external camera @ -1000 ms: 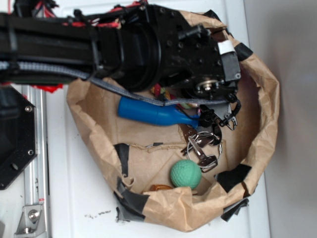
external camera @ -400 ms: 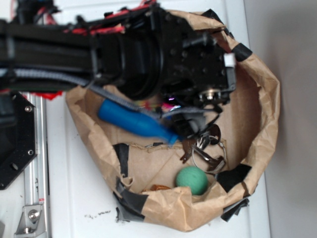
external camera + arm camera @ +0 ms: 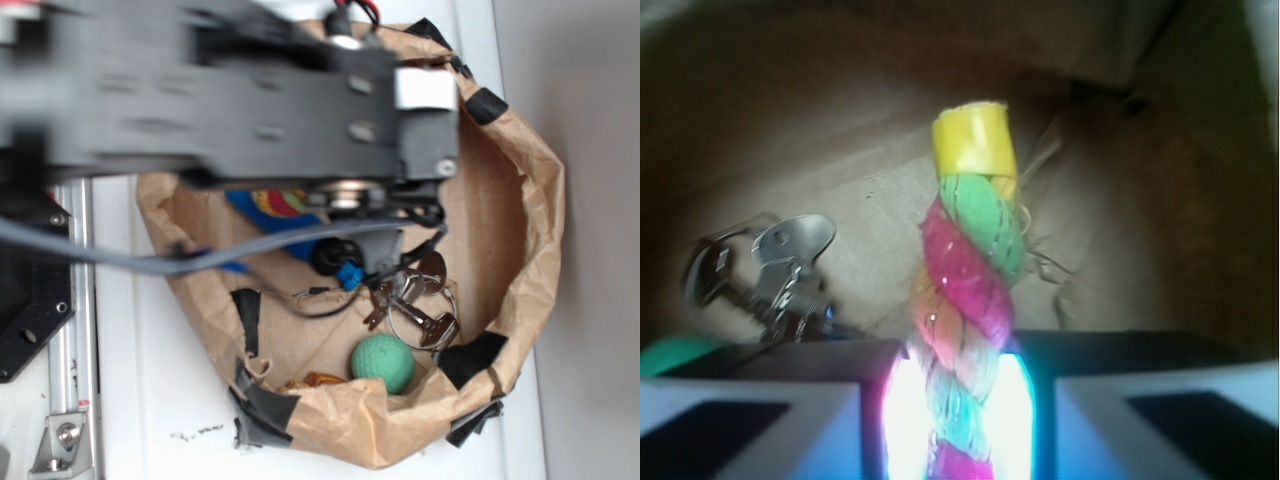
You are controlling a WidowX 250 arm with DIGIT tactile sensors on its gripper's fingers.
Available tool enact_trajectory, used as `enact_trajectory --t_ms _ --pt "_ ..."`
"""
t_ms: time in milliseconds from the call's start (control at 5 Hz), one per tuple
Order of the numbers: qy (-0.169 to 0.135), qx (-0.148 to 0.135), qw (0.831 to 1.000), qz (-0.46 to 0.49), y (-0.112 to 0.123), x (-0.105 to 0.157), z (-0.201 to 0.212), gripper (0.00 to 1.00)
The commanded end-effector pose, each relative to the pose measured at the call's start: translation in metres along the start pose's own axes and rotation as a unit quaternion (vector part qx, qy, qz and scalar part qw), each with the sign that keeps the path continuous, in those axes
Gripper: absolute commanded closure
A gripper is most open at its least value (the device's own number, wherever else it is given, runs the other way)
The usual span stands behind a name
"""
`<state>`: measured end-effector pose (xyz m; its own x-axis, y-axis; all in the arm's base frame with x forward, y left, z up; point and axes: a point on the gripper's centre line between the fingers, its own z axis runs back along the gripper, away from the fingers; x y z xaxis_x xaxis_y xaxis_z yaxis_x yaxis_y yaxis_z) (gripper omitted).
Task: Grab the multicolored rope.
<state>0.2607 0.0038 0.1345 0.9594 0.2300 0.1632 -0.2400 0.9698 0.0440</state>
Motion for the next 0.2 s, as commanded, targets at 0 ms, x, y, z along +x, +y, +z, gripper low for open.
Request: enact_trajectory --t_ms 0 --pt "-0.035 -0.028 0.999 -0.026 0.0091 0.0183 0.0732 1.0"
